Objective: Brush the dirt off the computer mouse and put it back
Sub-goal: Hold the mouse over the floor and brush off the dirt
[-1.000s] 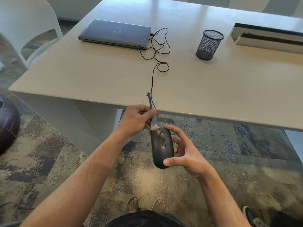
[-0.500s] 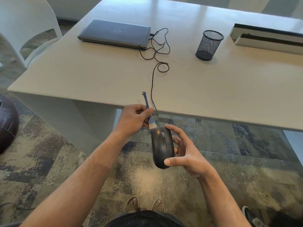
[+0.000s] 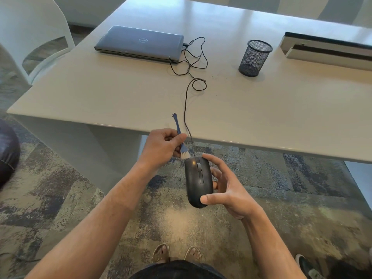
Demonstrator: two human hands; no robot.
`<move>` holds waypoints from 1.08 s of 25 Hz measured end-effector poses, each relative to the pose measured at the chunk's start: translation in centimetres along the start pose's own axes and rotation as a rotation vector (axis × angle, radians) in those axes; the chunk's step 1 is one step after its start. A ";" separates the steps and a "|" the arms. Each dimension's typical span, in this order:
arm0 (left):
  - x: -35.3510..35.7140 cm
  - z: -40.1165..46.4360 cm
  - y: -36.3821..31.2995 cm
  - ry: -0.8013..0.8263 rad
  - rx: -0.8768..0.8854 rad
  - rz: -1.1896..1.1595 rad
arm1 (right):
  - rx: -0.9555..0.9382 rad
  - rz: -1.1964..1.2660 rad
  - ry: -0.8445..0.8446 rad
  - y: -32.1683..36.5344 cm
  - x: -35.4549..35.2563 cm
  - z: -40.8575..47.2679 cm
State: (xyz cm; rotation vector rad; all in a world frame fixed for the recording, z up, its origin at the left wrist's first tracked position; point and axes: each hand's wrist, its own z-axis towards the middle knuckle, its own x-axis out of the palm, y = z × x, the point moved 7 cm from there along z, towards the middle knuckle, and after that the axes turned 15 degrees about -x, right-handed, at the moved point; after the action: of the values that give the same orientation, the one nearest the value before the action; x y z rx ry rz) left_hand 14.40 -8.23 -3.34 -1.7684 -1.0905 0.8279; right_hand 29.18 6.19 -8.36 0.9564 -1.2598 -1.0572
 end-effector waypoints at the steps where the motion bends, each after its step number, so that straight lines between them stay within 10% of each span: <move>1: 0.4 -0.1 0.2 0.025 -0.009 0.005 | -0.003 0.007 -0.010 0.1 0.1 0.2; 27: 0.2 0.1 -0.3 0.001 -0.035 -0.073 | 0.008 -0.029 0.004 0.4 0.3 0.4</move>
State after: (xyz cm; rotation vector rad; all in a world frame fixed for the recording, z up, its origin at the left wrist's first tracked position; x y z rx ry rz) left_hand 14.27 -7.91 -3.09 -1.7468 -1.1684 0.7680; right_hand 28.80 6.03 -7.85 0.9853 -1.2512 -1.0722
